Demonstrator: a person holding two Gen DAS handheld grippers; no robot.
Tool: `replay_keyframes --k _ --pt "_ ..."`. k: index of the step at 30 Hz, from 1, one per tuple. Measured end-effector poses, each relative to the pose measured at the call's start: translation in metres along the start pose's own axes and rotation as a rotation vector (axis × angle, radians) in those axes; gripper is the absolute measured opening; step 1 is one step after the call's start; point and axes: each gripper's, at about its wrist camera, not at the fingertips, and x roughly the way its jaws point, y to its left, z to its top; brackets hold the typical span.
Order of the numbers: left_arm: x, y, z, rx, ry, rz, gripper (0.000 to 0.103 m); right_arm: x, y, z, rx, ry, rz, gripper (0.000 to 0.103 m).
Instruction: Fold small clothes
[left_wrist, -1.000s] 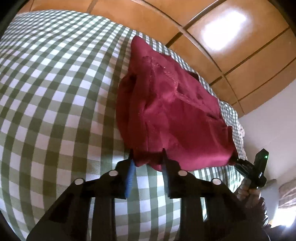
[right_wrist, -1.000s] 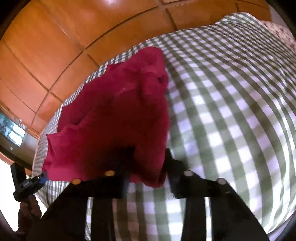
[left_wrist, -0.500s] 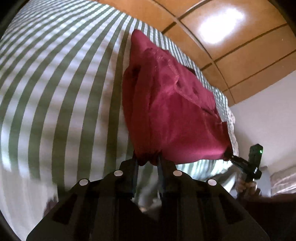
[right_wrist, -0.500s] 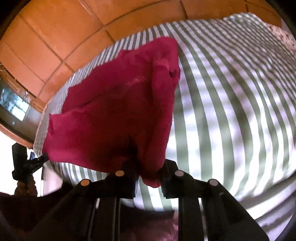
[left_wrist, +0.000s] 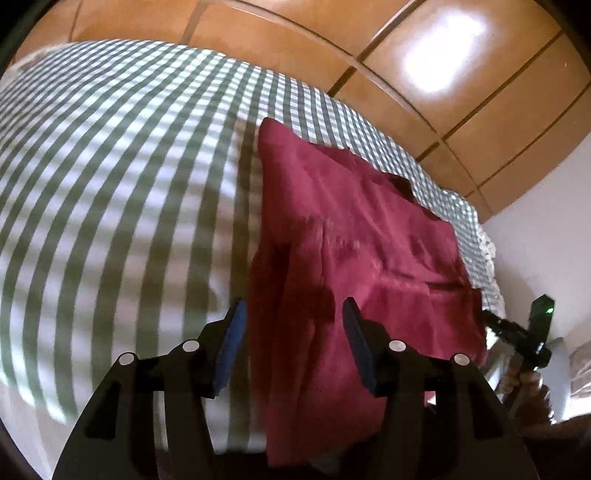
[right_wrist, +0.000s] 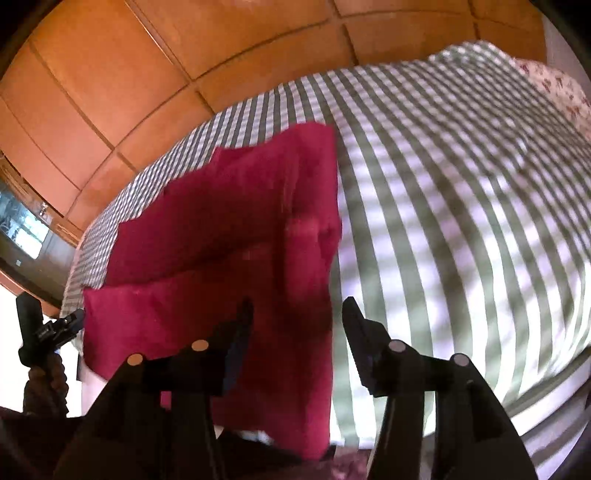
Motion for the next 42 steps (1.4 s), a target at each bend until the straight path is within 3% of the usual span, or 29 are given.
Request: replay_keyframes --k 2,4,5,6,7,9,15,23,29,34,39,42 --pt "0.011 -0.005 0.008 0.010 0.002 0.006 0.051 0.011 0.002 0.007 -0.008 0.005 -0.005 0.052" --pt "0.019 -0.008 0.014 0.026 0.006 0.019 0.032 0.020 0.005 0.010 -0.025 0.018 -0.018 0.050" --pt "0.022 -0.009 0.013 0.037 0.007 0.034 0.026 0.025 0.007 0.011 -0.041 0.031 -0.041 0.041" --pt "0.021 -0.010 0.012 0.049 -0.004 0.055 0.014 0.026 0.007 0.011 -0.050 0.032 -0.054 0.021" --pt "0.018 -0.010 0.010 0.054 -0.021 0.056 0.009 0.025 0.007 0.011 -0.058 0.028 -0.063 0.014" --pt "0.008 -0.010 0.006 0.056 -0.044 0.065 0.009 0.013 0.008 0.008 -0.068 0.005 -0.062 0.009" --pt "-0.029 -0.016 0.000 0.097 -0.124 0.059 0.006 -0.024 0.020 0.009 -0.084 -0.066 -0.017 0.007" --pt "-0.034 -0.032 0.053 0.123 -0.214 0.063 0.006 -0.017 0.037 0.077 -0.068 -0.180 0.005 0.007" --pt "-0.002 -0.033 0.116 0.111 -0.246 0.109 0.006 0.023 0.031 0.134 -0.014 -0.223 -0.037 0.007" --pt "0.043 -0.023 0.157 0.082 -0.214 0.168 0.006 0.071 0.018 0.161 0.040 -0.198 -0.084 0.007" --pt "0.100 -0.006 0.168 0.053 -0.121 0.256 0.006 0.130 -0.005 0.160 0.091 -0.093 -0.145 0.007" --pt "0.125 0.007 0.165 0.036 -0.064 0.300 0.006 0.140 -0.018 0.157 0.125 -0.071 -0.117 0.012"
